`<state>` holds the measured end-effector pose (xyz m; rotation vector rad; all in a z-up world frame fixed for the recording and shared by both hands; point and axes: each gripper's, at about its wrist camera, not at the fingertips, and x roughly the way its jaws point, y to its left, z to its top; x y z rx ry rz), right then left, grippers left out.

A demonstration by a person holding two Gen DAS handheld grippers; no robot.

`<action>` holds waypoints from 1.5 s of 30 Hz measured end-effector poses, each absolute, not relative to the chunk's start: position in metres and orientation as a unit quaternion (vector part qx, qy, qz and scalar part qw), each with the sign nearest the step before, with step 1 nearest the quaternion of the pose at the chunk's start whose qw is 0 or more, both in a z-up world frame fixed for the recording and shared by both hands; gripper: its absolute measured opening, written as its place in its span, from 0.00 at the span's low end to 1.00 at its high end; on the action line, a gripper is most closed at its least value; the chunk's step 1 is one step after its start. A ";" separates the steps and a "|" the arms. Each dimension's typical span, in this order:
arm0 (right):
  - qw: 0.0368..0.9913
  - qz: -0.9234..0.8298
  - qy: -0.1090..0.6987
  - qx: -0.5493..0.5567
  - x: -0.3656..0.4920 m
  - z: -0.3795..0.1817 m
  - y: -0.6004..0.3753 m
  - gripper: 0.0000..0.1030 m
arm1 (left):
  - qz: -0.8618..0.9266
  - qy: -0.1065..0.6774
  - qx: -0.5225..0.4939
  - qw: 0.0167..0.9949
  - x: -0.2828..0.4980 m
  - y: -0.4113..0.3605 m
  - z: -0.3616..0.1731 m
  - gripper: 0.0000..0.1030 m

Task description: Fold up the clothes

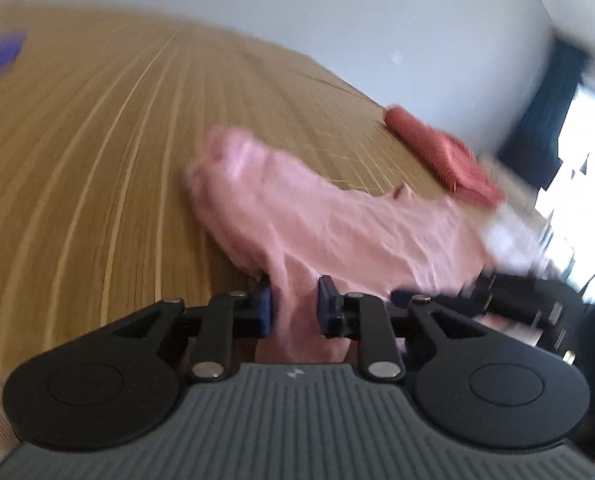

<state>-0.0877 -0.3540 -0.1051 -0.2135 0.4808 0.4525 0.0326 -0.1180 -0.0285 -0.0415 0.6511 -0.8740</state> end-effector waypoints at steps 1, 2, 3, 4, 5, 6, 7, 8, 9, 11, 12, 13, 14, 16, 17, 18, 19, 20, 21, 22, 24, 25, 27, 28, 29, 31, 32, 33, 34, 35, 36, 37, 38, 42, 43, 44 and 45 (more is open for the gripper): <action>0.942 0.216 0.236 -0.101 -0.088 -0.102 -0.360 0.41 | -0.421 0.292 0.010 0.859 0.028 -0.124 -0.021 0.21; 0.944 0.208 0.238 -0.095 -0.088 -0.098 -0.367 0.43 | -0.433 0.277 0.019 0.858 0.026 -0.131 -0.011 0.19; 0.946 0.196 0.243 -0.087 -0.088 -0.094 -0.379 0.45 | -0.444 0.263 0.029 0.856 0.023 -0.138 -0.002 0.18; 0.947 0.186 0.248 -0.081 -0.088 -0.091 -0.389 0.49 | -0.456 0.248 0.038 0.854 0.021 -0.145 0.007 0.18; 0.949 0.176 0.252 -0.073 -0.088 -0.088 -0.402 0.54 | -0.467 0.236 0.046 0.851 0.018 -0.153 0.016 0.16; 0.952 0.154 0.255 -0.063 -0.089 -0.085 -0.418 0.56 | -0.476 0.221 0.056 0.849 0.015 -0.163 0.026 0.15; 0.956 0.128 0.257 -0.056 -0.089 -0.083 -0.432 0.58 | -0.487 0.209 0.065 0.845 0.011 -0.173 0.033 0.14; 0.960 0.096 0.258 -0.050 -0.090 -0.082 -0.445 0.58 | -0.502 0.201 0.073 0.838 0.006 -0.184 0.039 0.14; 0.963 0.060 0.260 -0.037 -0.091 -0.081 -0.461 0.58 | -0.516 0.195 0.083 0.830 0.002 -0.198 0.043 0.14; 0.965 0.014 0.263 0.002 -0.094 -0.081 -0.491 0.57 | -0.544 0.185 0.103 0.812 -0.007 -0.224 0.049 0.14; 0.964 0.002 0.264 0.026 -0.096 -0.082 -0.504 0.57 | -0.551 0.183 0.119 0.806 -0.012 -0.236 0.047 0.14; 0.964 -0.006 0.263 0.038 -0.098 -0.082 -0.511 0.57 | -0.558 0.181 0.132 0.799 -0.018 -0.247 0.044 0.14; 0.964 -0.013 0.262 0.050 -0.100 -0.082 -0.518 0.57 | -0.565 0.186 0.136 0.792 -0.022 -0.253 0.040 0.14; 0.962 -0.028 0.260 0.074 -0.103 -0.082 -0.532 0.57 | -0.572 0.203 0.134 0.783 -0.027 -0.263 0.028 0.14; 0.962 -0.036 0.259 0.084 -0.105 -0.082 -0.538 0.57 | -0.567 0.206 0.141 0.785 -0.029 -0.265 0.023 0.14; 0.961 -0.047 0.258 0.083 -0.109 -0.083 -0.543 0.57 | -0.562 0.209 0.149 0.787 -0.031 -0.267 0.019 0.14; 0.961 -0.055 0.259 0.083 -0.110 -0.083 -0.546 0.57 | -0.556 0.212 0.160 0.788 -0.033 -0.267 0.015 0.14; 0.960 -0.059 0.259 0.085 -0.111 -0.084 -0.548 0.57 | -0.554 0.213 0.167 0.787 -0.034 -0.266 0.011 0.15; 0.960 -0.056 0.258 0.091 -0.111 -0.083 -0.550 0.57 | -0.556 0.212 0.168 0.786 -0.037 -0.262 0.010 0.16; 0.960 -0.054 0.257 0.096 -0.111 -0.083 -0.551 0.57 | -0.558 0.211 0.168 0.785 -0.039 -0.258 0.009 0.16; 0.962 -0.039 0.250 0.104 -0.106 -0.080 -0.550 0.57 | -0.560 0.207 0.157 0.786 -0.042 -0.246 0.011 0.19; 0.964 -0.024 0.242 0.105 -0.106 -0.078 -0.547 0.57 | -0.561 0.204 0.152 0.788 -0.043 -0.239 0.013 0.21; 0.967 0.009 0.229 0.112 -0.105 -0.074 -0.540 0.57 | -0.553 0.188 0.144 0.799 -0.050 -0.235 0.015 0.33; 0.966 0.032 0.224 0.127 -0.103 -0.073 -0.537 0.56 | -0.546 0.182 0.145 0.805 -0.051 -0.228 0.016 0.36; 0.963 0.053 0.223 0.142 -0.099 -0.073 -0.536 0.54 | -0.538 0.178 0.147 0.811 -0.051 -0.218 0.016 0.39; 0.950 0.107 0.228 0.182 -0.088 -0.072 -0.530 0.50 | -0.519 0.179 0.149 0.823 -0.051 -0.198 0.015 0.40; 0.945 0.129 0.231 0.193 -0.079 -0.071 -0.525 0.49 | -0.510 0.180 0.149 0.828 -0.051 -0.188 0.014 0.40; 0.940 0.150 0.237 0.196 -0.068 -0.069 -0.517 0.49 | -0.503 0.186 0.145 0.831 -0.047 -0.183 0.010 0.40; 0.935 0.168 0.243 0.197 -0.056 -0.068 -0.509 0.49 | -0.497 0.192 0.140 0.835 -0.044 -0.178 0.006 0.40; 0.934 0.171 0.253 0.188 -0.043 -0.068 -0.501 0.49 | -0.492 0.198 0.135 0.837 -0.041 -0.173 0.002 0.40; 0.932 0.173 0.263 0.179 -0.029 -0.069 -0.493 0.49 | -0.489 0.200 0.131 0.839 -0.041 -0.168 0.000 0.40; 0.932 0.173 0.274 0.164 -0.017 -0.070 -0.485 0.49 | -0.490 0.201 0.127 0.838 -0.040 -0.165 -0.002 0.40; 0.931 0.174 0.285 0.148 -0.006 -0.072 -0.477 0.49 | -0.492 0.203 0.124 0.838 -0.039 -0.162 -0.005 0.40; 0.921 0.181 0.335 0.087 0.033 -0.085 -0.452 0.49 | -0.495 0.205 0.116 0.836 -0.040 -0.150 -0.010 0.40; 0.916 0.184 0.346 0.088 0.039 -0.091 -0.452 0.46 | -0.495 0.204 0.116 0.837 -0.040 -0.148 -0.011 0.40; 0.913 0.183 0.353 0.090 0.042 -0.094 -0.450 0.30 | -0.492 0.200 0.112 0.840 -0.039 -0.145 -0.012 0.40; 0.914 0.181 0.350 0.098 0.040 -0.094 -0.451 0.18 | -0.490 0.198 0.107 0.842 -0.039 -0.142 -0.013 0.40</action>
